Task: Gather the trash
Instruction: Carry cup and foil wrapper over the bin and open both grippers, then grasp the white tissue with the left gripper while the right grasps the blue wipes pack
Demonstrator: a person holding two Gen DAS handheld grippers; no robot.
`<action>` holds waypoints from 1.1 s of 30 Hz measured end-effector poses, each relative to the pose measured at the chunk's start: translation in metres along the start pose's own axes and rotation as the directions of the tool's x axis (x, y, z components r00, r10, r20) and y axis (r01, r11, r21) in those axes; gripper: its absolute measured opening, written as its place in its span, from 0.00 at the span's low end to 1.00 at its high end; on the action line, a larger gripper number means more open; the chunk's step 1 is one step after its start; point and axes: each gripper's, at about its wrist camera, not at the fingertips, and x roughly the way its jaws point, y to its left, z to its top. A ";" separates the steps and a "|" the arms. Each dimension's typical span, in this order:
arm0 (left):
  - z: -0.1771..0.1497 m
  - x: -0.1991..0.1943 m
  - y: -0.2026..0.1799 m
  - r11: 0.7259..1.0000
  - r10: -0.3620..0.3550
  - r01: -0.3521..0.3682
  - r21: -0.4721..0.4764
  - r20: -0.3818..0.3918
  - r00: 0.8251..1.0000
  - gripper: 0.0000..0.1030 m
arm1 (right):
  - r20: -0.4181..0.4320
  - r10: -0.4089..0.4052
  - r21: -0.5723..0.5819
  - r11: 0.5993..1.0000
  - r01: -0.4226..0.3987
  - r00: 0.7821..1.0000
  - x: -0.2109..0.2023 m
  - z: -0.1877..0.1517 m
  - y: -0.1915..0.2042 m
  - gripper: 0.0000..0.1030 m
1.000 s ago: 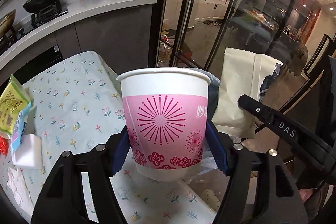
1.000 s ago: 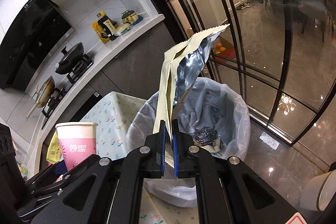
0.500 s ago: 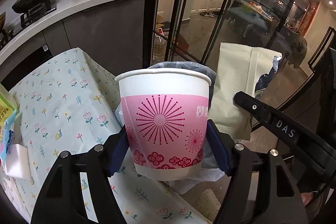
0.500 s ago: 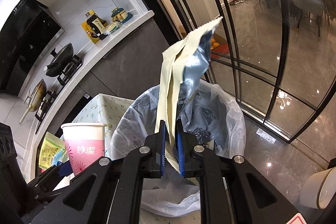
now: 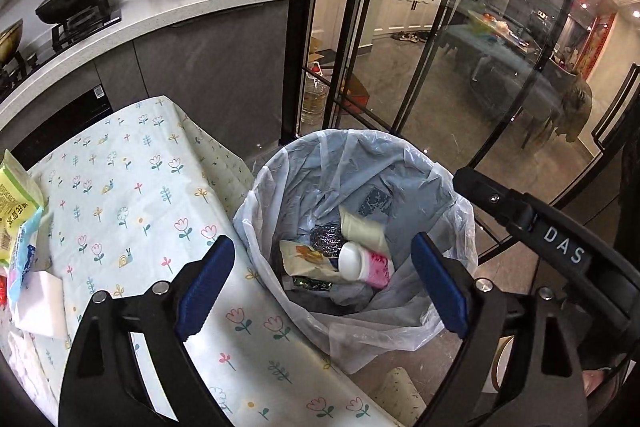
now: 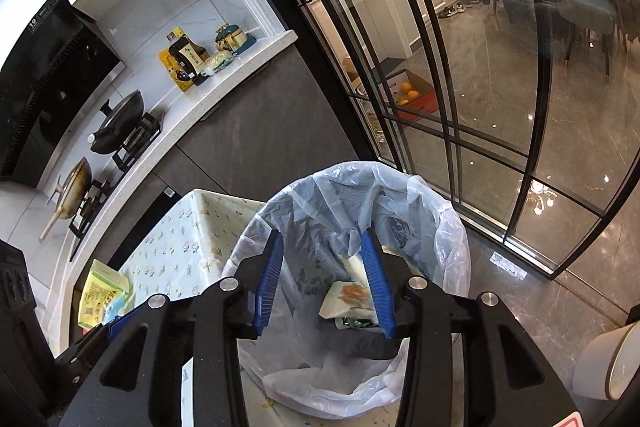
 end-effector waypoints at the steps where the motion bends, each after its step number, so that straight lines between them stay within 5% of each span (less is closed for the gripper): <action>1: 0.000 -0.001 0.001 1.000 0.002 -0.002 -0.004 0.004 1.000 0.83 | 0.001 0.001 -0.001 1.000 -0.001 1.000 -0.001 -0.001 0.001 0.39; 18: -0.024 -0.049 0.062 0.987 0.106 -0.099 -0.125 0.049 0.993 0.86 | -0.034 0.075 -0.092 0.993 -0.077 0.997 -0.014 -0.028 0.062 0.43; 33: -0.080 -0.103 0.172 0.930 0.249 -0.229 -0.287 0.034 0.968 0.86 | -0.149 0.169 -0.221 0.955 -0.200 0.974 -0.005 -0.087 0.163 0.43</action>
